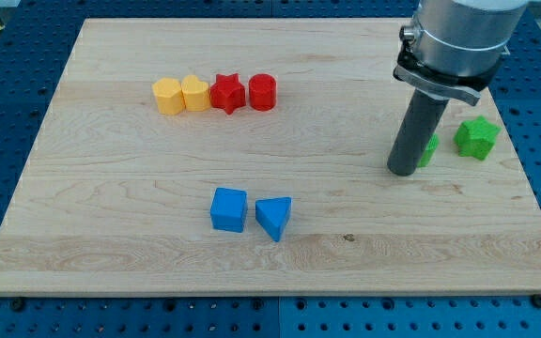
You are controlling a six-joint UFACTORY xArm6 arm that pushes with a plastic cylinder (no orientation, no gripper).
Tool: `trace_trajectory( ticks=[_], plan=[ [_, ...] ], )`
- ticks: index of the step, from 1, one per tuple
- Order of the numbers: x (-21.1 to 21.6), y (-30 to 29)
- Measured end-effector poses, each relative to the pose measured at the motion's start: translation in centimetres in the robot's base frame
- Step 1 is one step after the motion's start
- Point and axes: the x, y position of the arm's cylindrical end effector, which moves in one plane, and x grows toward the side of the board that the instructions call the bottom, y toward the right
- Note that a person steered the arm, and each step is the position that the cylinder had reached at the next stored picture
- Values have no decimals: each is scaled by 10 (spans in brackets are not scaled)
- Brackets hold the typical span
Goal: Push the green circle towards the right center
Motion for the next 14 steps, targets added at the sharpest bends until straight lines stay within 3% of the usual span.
trace_trajectory(
  ticks=[1, 3, 4, 6, 7, 8, 9, 12, 14],
  plan=[
    [-24, 0],
    [28, 7],
    [-25, 7],
    [-33, 7],
    [-10, 10],
    [-14, 24],
    [-46, 36],
    [-65, 17],
    [-65, 35]
  ],
)
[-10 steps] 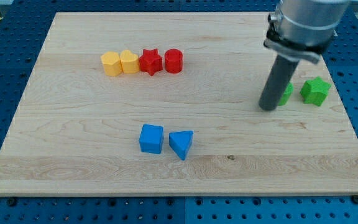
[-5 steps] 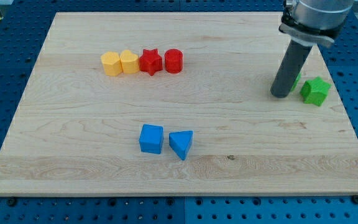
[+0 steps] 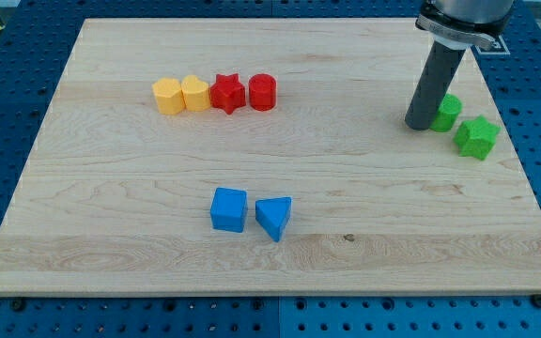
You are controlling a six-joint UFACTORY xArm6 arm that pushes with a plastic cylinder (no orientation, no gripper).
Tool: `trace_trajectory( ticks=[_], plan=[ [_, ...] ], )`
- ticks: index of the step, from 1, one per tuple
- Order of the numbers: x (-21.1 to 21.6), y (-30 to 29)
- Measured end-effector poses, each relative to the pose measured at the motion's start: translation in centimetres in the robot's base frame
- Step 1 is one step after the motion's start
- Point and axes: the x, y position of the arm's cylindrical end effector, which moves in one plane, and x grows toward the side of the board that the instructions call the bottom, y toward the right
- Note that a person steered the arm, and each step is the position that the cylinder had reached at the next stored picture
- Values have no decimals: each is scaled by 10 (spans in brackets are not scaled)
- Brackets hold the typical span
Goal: Push the green circle towards the right center
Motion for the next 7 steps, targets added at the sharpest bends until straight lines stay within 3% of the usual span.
trace_trajectory(
  ticks=[7],
  plan=[
    [-9, 27]
  ],
)
